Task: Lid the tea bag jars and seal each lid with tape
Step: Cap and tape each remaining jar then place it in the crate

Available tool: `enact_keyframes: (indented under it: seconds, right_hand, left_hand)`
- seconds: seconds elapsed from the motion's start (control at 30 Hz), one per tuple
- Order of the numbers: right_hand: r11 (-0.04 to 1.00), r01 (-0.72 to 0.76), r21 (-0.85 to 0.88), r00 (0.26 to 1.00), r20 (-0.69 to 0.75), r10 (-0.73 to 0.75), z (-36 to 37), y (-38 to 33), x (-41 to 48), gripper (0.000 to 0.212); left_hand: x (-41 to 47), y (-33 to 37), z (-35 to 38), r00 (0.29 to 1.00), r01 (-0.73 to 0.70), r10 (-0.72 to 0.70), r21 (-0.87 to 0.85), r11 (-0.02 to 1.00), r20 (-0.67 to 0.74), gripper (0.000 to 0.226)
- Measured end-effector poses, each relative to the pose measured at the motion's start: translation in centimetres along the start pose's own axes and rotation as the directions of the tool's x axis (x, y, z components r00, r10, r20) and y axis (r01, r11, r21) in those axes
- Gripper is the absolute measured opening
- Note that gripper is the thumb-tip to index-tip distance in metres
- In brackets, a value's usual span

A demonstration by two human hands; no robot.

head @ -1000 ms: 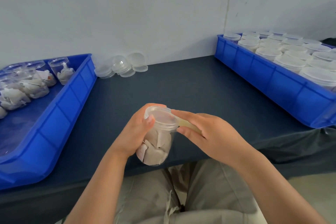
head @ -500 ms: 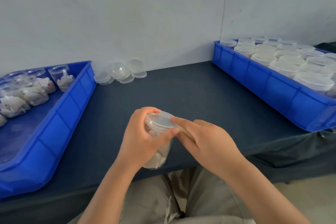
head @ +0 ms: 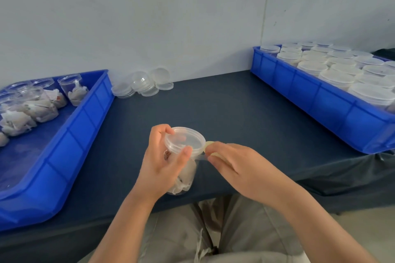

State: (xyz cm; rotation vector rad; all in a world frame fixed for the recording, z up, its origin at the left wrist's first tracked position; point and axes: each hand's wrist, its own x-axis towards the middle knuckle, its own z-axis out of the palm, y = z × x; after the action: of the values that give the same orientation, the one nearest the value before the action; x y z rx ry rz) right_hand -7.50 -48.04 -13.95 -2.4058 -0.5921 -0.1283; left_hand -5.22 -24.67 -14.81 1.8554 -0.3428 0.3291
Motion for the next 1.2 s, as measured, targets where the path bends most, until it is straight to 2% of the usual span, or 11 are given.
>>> enact_keyframes:
  seconds: [0.13,0.3,0.4,0.5,0.63,0.8,1.0,1.07,1.13,1.2]
  right_hand:
    - [1.0,0.006,-0.01,1.0,0.012,-0.006,0.9,-0.7,0.1,0.026]
    - [1.0,-0.015,0.025,1.0,0.024,0.015,0.1,0.0,0.1,0.024]
    - [0.994,-0.055,-0.093,0.996,-0.077,0.048,0.3,0.0,0.0,0.021]
    - [0.967,-0.138,-0.214,0.976,-0.196,0.096,1.0,-0.7,0.1,0.024]
    - [0.934,-0.219,-0.281,0.958,-0.242,0.152,1.4,-1.0,0.3,0.022]
    - [0.892,-0.284,-0.352,0.942,-0.275,0.191,1.6,-1.1,0.9,0.022]
    - [0.872,-0.309,-0.379,0.932,-0.303,0.199,2.5,-0.9,3.8,0.014]
    - [0.814,-0.391,-0.429,0.912,-0.298,0.281,2.2,0.0,5.6,0.009]
    - [0.719,-0.504,-0.478,0.863,-0.265,0.429,0.4,1.9,7.2,0.018]
    - [0.676,-0.568,-0.47,0.821,-0.269,0.503,-1.1,4.1,7.6,0.024]
  left_hand:
    - [0.0,-0.1,0.6,0.991,-0.007,0.019,0.091,0.996,-0.136,0.067]
    - [0.5,-0.3,0.3,0.999,-0.017,0.023,0.138,0.99,-0.041,0.074]
    - [0.5,-0.1,0.7,1.0,-0.028,0.029,0.183,0.983,-0.001,0.078]
    - [0.4,0.2,1.5,0.996,-0.044,0.063,0.268,0.963,-0.065,0.072]
    - [0.0,0.6,2.4,0.982,-0.082,0.139,0.368,0.926,-0.132,0.068]
    - [0.0,0.8,3.0,0.967,-0.141,0.218,0.436,0.889,-0.131,0.071]
    - [0.2,0.3,2.6,0.962,-0.064,0.146,0.332,0.941,-0.23,0.066]
    - [-0.4,0.2,2.7,0.964,-0.118,0.175,0.268,0.956,-0.199,0.065]
    - [-2.2,-0.1,3.5,0.966,-0.2,0.226,0.184,0.962,-0.128,0.064]
    - [-3.8,-0.4,3.7,0.966,-0.222,0.228,0.057,0.973,-0.125,0.064]
